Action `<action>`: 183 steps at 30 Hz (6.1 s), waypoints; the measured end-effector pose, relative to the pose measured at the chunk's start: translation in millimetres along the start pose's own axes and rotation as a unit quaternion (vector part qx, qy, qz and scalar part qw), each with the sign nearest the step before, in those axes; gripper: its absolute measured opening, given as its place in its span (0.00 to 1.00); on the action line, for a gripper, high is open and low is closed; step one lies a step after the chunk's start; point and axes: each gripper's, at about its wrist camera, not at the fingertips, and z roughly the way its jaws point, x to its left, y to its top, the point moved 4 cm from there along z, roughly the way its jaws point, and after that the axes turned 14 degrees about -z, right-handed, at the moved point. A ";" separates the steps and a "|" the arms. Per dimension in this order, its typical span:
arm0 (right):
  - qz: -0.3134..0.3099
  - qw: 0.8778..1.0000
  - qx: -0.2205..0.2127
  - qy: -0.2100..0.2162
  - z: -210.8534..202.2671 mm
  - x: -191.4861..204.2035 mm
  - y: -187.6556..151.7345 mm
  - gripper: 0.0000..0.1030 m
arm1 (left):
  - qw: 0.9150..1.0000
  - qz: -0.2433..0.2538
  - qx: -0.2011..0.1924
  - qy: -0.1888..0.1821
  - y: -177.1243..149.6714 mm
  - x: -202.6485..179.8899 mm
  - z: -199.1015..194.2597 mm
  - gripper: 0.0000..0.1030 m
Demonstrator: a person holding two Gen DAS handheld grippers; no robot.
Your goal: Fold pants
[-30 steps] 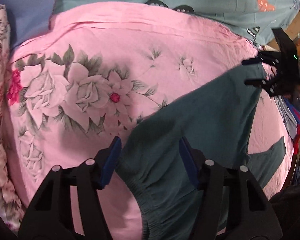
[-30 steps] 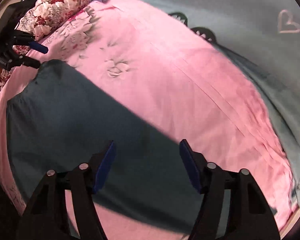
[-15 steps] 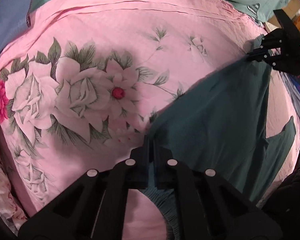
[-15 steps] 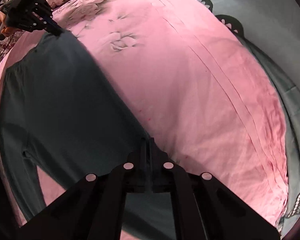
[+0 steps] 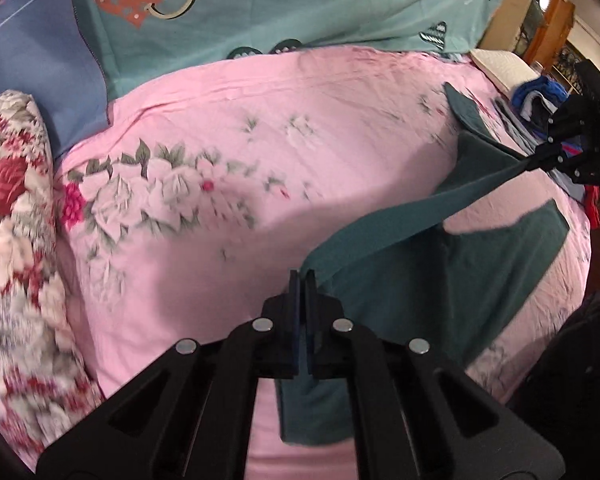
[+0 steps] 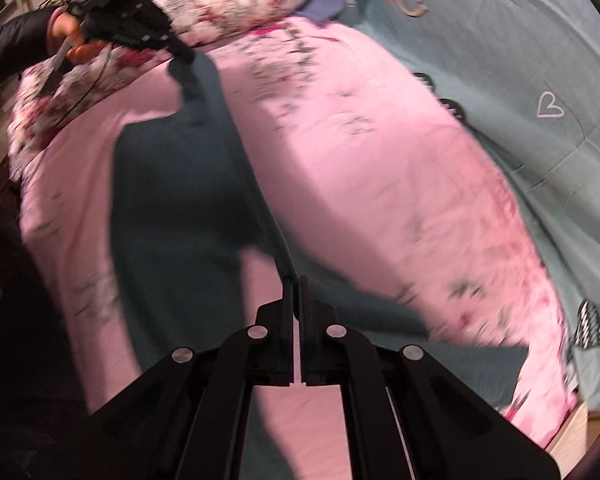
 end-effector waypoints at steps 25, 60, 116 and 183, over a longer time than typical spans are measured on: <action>0.129 0.990 0.055 0.027 60.3 156.4 -32.7 0.33 | 0.997 -0.026 0.045 0.059 -166.3 3.4 14.9 0.53; 0.615 0.766 0.049 -0.182 92.5 -171.4 -169.9 0.22 | 0.953 -0.267 -0.078 0.120 -183.4 -72.8 -24.1 0.79; 0.684 0.702 -0.100 -0.171 -80.8 95.9 -347.6 0.22 | 0.955 -0.186 -0.067 0.221 -115.9 -49.0 -33.7 0.87; 0.398 0.886 0.019 0.237 132.9 2.1 0.6 0.50 | 0.982 -0.168 -0.044 0.079 -83.4 14.2 82.8 0.83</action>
